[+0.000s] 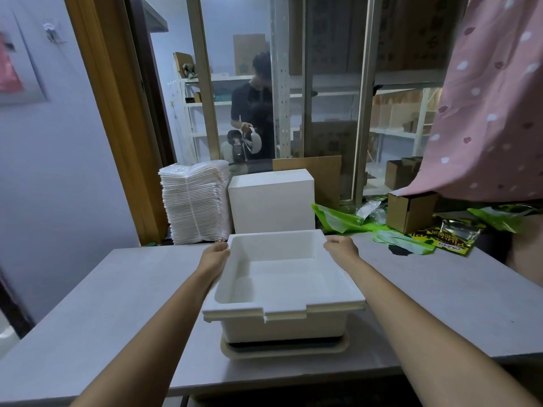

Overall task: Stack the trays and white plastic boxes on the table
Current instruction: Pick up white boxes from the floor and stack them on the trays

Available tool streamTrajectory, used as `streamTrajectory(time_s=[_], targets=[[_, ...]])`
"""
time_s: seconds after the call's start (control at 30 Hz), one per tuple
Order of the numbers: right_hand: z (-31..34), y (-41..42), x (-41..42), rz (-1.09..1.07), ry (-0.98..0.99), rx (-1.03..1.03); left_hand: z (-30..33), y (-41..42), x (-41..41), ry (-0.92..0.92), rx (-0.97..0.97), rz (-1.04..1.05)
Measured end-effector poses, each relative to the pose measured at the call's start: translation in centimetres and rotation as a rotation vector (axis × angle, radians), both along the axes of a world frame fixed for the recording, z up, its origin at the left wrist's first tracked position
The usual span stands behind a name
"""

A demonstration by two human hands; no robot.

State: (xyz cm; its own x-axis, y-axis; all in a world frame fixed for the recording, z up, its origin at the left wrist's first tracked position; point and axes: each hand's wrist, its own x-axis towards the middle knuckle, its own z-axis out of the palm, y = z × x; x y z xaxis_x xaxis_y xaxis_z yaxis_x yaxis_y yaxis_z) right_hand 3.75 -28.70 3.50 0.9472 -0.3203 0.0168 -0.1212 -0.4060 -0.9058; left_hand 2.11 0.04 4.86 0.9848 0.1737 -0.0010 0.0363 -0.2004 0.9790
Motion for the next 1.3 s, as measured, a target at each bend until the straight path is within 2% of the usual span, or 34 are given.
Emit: streamTrajectory(time_s=[0.17,0.5,0.73,0.83,1.0,1.13,1.3], targets=[[-0.5,0.1,0.1,0.003,-0.031,-0.067,-0.4,0.0,0.1,-0.008,-0.006,0.016],[-0.2,0.3,-1.0,0.009,-0.070,-0.163,-1.4,1.2,1.1,-0.032,0.218,-0.012],[0.0,0.2,-1.3,0.042,-0.044,-0.210,-1.6,1.3,1.0,-0.014,0.186,-0.016],[0.7,0.2,-1.9,0.081,0.010,-0.241,-0.9,1.5,0.7,0.055,0.190,-0.012],[2.3,0.4,-2.5,0.009,0.074,-0.574,2.1,2.1,0.4,0.093,0.209,-0.054],[5.3,2.0,-3.2,-0.056,0.045,-0.719,5.2,3.8,-0.3,-0.005,0.314,-0.038],[7.4,9.0,-3.4,0.143,-0.061,-0.801,7.1,9.5,-2.5,-0.092,0.421,0.098]])
